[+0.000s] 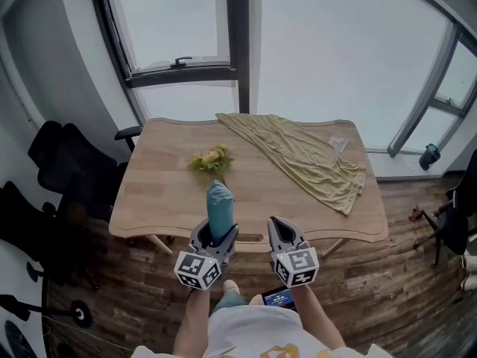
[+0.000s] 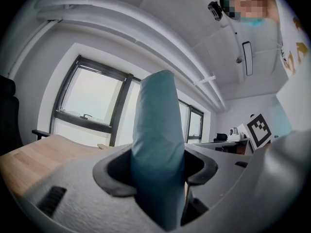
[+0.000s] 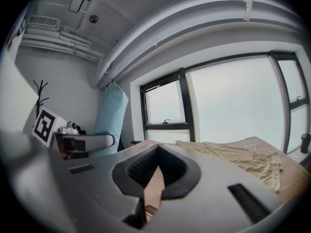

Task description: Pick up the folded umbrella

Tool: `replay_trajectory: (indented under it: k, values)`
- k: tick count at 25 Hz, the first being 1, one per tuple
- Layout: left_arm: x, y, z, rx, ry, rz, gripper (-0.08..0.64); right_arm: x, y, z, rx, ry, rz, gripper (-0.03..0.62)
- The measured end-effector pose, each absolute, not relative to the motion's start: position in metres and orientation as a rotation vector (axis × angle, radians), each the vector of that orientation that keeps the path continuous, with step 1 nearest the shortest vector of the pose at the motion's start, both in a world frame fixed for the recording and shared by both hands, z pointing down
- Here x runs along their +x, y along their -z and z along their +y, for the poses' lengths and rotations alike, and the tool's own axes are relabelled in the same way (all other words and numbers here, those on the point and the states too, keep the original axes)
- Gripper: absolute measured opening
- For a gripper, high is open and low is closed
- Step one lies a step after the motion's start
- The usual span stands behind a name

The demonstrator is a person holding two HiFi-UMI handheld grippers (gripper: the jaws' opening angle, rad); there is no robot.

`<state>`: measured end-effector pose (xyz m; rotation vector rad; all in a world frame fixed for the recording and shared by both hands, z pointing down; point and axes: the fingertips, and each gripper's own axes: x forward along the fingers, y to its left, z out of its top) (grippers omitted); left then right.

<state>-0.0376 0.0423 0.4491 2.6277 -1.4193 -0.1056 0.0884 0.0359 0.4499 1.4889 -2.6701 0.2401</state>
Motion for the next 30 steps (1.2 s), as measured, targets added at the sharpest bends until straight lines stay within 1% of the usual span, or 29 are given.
replay_trajectory:
  k: [17, 30]
  values:
    - [-0.05, -0.453, 0.05, 2.598, 0.131, -1.413, 0.272, 0.088, -0.448, 0.045, 1.522, -0.201, -2.632, 0.011]
    - [-0.06, -0.455, 0.051, 2.584, 0.134, -1.427, 0.273, 0.082, -0.449, 0.044, 1.536, -0.233, -2.642, 0.011]
